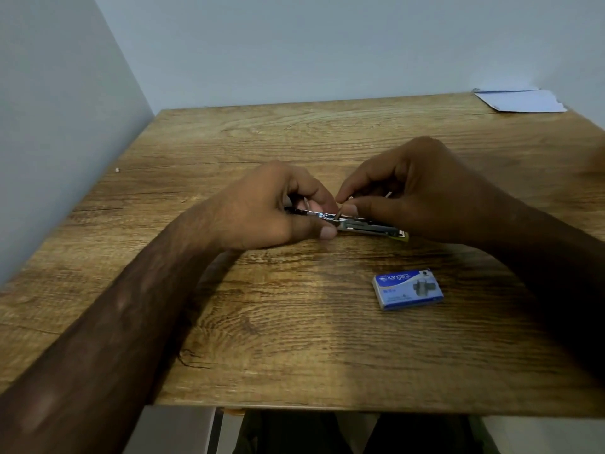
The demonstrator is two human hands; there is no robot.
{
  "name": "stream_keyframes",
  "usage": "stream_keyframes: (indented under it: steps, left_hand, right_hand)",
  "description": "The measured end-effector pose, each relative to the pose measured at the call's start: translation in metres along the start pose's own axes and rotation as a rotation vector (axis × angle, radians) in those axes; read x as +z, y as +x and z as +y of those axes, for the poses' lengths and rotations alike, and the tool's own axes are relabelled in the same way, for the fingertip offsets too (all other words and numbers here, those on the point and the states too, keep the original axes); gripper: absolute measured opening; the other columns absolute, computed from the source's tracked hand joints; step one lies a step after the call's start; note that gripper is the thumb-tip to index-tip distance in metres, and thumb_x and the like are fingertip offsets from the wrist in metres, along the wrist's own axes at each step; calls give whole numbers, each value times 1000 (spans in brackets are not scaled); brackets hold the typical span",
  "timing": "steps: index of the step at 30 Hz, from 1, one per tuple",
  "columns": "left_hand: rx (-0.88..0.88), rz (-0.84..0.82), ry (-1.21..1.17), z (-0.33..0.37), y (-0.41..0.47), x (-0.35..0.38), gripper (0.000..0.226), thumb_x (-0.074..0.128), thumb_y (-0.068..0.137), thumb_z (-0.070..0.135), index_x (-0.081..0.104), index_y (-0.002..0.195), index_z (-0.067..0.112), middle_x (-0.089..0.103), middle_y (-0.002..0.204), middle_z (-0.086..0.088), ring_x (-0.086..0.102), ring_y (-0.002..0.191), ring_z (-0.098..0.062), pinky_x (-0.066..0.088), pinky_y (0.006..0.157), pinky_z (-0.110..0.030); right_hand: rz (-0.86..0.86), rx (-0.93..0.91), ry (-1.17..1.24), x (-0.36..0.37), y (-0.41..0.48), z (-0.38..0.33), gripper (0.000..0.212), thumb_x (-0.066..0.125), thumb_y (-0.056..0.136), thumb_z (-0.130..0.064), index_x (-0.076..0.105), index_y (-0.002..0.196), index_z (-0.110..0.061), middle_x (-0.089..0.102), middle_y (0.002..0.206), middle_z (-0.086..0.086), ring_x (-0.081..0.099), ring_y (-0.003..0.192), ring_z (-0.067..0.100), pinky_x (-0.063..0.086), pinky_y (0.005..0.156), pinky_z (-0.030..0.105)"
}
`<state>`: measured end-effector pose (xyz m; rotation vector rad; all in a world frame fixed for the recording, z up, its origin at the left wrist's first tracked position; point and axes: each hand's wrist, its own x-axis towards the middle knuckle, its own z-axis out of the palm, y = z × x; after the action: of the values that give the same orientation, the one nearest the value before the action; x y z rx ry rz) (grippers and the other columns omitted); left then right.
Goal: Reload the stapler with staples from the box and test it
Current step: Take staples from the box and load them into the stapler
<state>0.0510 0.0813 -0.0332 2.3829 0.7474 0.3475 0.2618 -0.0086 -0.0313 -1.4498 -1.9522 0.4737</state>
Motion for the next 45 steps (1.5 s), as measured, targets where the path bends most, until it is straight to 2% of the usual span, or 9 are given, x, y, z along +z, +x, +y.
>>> stream_keyframes:
  steps: [3,6,9,13,19,26,34,38,45]
  left_hand:
    - [18,2,-8,3,1,2,25,87,78,25,69,82,42,68,88,11,63,79,-3,49,72,-24]
    - [29,1,14,4,3,2,32,87,77,16,63,77,37,63,86,10,61,80,-7,47,74,-22]
    - [29,-20,-4,3,3,2,24,86,77,10,66,78,22,60,83,8,60,80,-12,47,73,-24]
    - [61,-43,-32,4,4,1,28,85,77,6,66,79,26,61,82,8,61,82,-13,48,76,-26]
    - [81,-35,-73,3,3,1,27,85,76,7,70,82,29,67,88,6,68,90,-21,57,84,-41]
    - [61,-20,-94,1,5,2,28,87,74,5,71,80,28,68,86,3,69,86,-22,57,77,-35]
    - [73,-5,-81,1,4,3,38,88,73,5,63,72,34,62,77,11,61,74,-5,47,69,-18]
    - [78,-4,-80,0,4,4,38,88,73,4,65,74,34,64,78,11,63,77,-10,49,71,-24]
    - [97,22,-85,1,3,4,51,88,73,4,58,66,44,62,75,15,60,72,-2,45,68,-17]
  right_hand:
    - [-40,-34,-34,-1,2,-4,15,78,84,-18,82,98,-23,80,86,-7,75,78,6,61,77,35]
    - [-102,-89,-90,-3,8,-8,16,78,85,-17,81,99,-24,80,88,-9,74,81,7,59,79,40]
    - [-139,-170,-175,-3,14,-10,16,75,86,-13,80,99,-23,79,87,-11,72,81,4,57,75,37]
    - [-155,-210,-177,-3,14,-6,13,75,85,-10,78,93,-20,75,81,-14,69,75,1,56,68,34]
    - [-159,-211,-121,-3,9,-3,7,77,86,-12,79,89,-18,76,79,-12,71,75,5,57,67,37]
    - [-108,-237,-178,2,3,-6,8,77,86,-14,79,92,-20,74,80,-12,68,74,3,55,65,35]
    - [-89,-278,-217,7,7,-12,13,75,85,-10,80,93,-19,76,83,-6,70,74,12,55,66,40]
    - [-106,-268,-246,5,1,-12,11,74,87,-16,79,96,-19,75,84,-3,70,76,16,55,67,44]
    - [-101,-328,-363,9,0,-19,12,71,86,-12,80,94,-16,75,85,0,68,73,20,56,64,43]
